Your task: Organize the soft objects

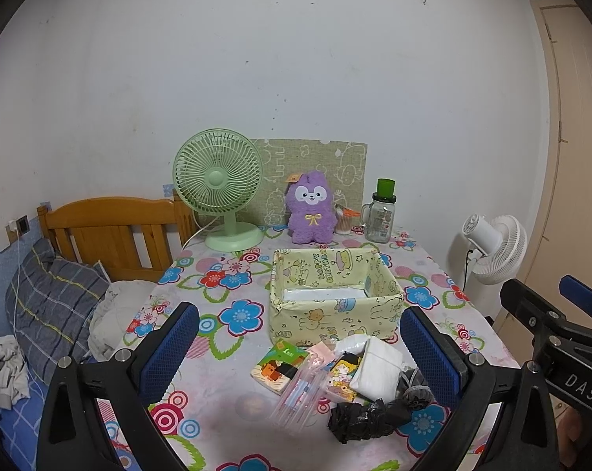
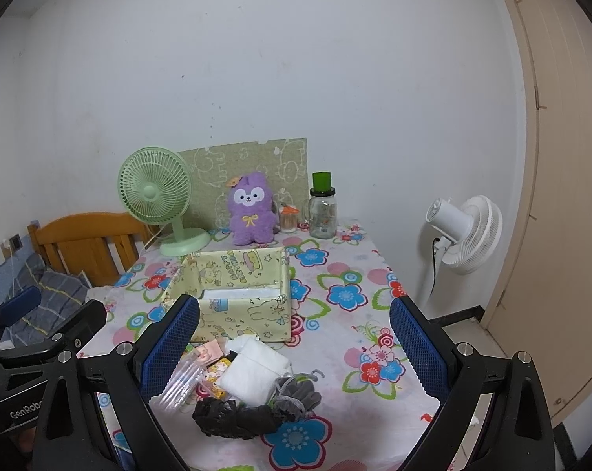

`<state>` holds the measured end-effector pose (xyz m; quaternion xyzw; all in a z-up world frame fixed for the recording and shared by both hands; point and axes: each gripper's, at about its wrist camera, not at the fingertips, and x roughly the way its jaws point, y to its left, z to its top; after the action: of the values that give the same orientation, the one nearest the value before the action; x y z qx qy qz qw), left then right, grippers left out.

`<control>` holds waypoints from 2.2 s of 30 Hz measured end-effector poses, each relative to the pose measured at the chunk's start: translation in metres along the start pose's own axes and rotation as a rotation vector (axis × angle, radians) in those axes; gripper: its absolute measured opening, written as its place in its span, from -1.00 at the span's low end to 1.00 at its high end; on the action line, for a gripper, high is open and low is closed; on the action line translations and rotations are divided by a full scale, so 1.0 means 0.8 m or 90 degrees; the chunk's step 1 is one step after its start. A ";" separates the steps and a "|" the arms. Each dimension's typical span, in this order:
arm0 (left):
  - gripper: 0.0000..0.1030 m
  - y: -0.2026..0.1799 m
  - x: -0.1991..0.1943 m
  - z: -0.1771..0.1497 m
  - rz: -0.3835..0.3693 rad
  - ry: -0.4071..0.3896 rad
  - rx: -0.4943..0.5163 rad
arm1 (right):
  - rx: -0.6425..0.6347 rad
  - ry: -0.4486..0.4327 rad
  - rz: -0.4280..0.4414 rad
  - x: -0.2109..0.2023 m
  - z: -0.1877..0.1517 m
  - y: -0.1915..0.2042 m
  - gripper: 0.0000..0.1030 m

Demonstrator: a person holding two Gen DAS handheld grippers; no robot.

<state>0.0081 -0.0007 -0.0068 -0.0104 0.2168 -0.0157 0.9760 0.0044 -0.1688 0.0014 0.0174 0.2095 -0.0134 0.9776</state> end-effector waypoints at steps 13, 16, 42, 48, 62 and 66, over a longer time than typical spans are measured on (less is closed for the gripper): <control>1.00 0.003 -0.004 0.000 0.001 -0.003 -0.001 | -0.002 -0.003 0.001 -0.003 0.002 0.001 0.92; 1.00 0.004 -0.004 0.000 0.000 -0.003 0.000 | 0.000 -0.004 0.002 -0.003 0.002 0.000 0.92; 0.99 0.001 0.005 -0.004 -0.003 0.004 -0.004 | -0.001 -0.006 -0.006 0.002 0.004 0.004 0.92; 0.99 0.002 0.010 -0.003 -0.006 0.010 -0.007 | 0.000 -0.006 -0.007 0.003 0.003 0.005 0.92; 0.98 0.004 0.044 -0.022 -0.037 0.044 -0.006 | 0.003 -0.002 0.000 0.033 -0.010 0.009 0.92; 0.98 0.002 0.060 -0.036 -0.049 0.063 -0.003 | -0.004 0.008 0.008 0.051 -0.025 0.014 0.92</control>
<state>0.0393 -0.0015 -0.0533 -0.0206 0.2642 -0.0534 0.9628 0.0335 -0.1576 -0.0331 0.0156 0.2153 -0.0068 0.9764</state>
